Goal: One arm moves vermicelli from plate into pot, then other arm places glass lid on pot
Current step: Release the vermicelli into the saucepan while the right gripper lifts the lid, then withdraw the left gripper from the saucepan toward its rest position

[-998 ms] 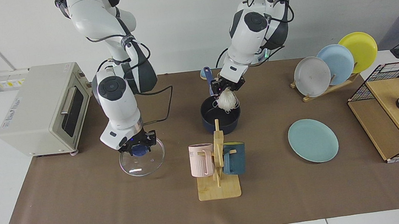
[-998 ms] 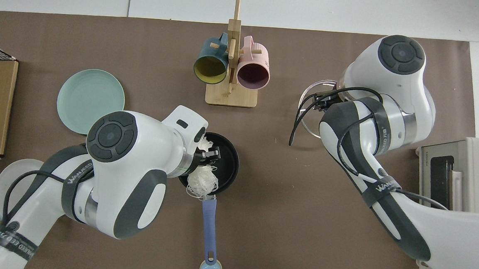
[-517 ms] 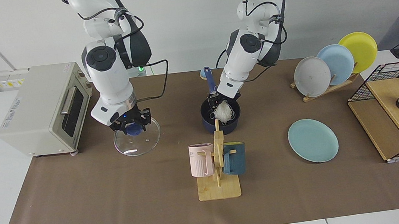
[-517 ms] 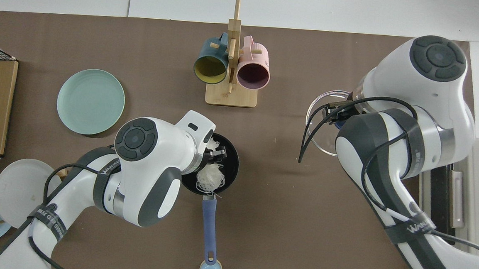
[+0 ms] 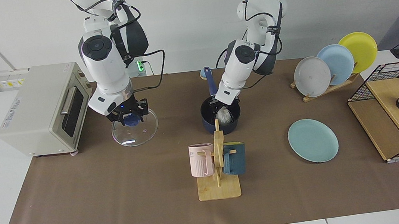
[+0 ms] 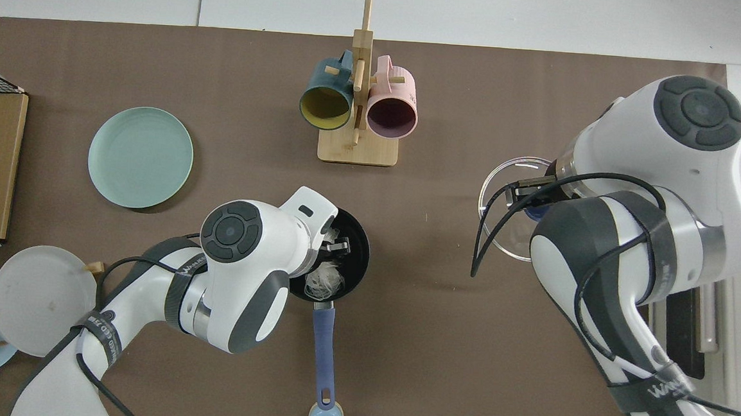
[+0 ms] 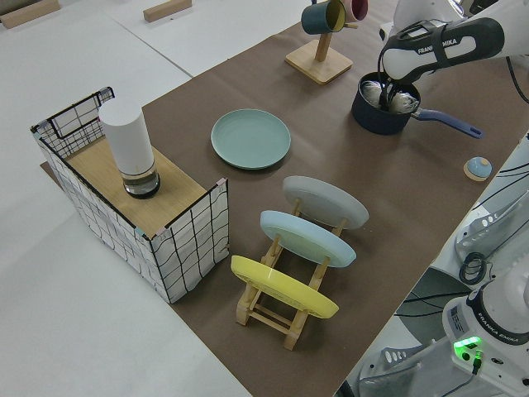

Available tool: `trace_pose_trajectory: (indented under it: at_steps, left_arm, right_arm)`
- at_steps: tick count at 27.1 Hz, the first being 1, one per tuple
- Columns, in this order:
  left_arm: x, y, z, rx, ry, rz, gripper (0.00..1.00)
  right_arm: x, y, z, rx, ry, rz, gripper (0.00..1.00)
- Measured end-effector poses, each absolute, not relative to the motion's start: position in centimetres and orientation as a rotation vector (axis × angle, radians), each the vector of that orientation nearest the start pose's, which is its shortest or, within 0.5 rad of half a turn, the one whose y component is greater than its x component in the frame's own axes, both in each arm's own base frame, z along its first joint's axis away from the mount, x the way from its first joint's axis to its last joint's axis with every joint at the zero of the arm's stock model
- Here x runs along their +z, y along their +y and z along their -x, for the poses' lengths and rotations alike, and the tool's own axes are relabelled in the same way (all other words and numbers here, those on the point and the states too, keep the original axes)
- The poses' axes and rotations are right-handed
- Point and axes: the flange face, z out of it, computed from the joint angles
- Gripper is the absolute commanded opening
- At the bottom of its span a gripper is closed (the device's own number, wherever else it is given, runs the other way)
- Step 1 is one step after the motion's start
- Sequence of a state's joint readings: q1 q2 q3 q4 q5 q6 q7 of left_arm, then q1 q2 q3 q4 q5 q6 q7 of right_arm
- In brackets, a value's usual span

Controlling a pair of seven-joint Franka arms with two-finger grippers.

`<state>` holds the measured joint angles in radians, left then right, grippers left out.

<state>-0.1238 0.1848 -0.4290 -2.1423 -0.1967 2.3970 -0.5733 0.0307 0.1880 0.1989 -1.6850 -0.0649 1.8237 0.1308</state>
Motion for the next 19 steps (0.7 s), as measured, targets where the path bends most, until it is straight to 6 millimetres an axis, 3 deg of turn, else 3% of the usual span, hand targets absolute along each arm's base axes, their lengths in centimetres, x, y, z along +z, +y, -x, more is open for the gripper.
trace_pose_trajectory:
  at_steps: [5,10,15,19]
  left_arm:
    - [35.0,-30.1,-49.1,0.080,-0.275,3.356,1.00]
    - [40.1,-29.5,-50.4,0.096,-0.281,3.344,1.00]
    - [46.3,-26.5,-52.0,0.057,-0.325,3.331,1.00]
    - [51.1,-22.3,-52.9,0.037,-0.312,3.317,1.00]
  right_arm:
    - [48.6,12.6,-59.2,0.067,-0.179,3.172,0.00]
    - [48.8,12.5,-58.8,0.069,-0.177,3.159,0.00]
    - [49.1,12.6,-58.6,0.063,-0.183,3.158,0.00]
    - [49.2,13.7,-58.3,0.062,-0.208,3.147,0.00]
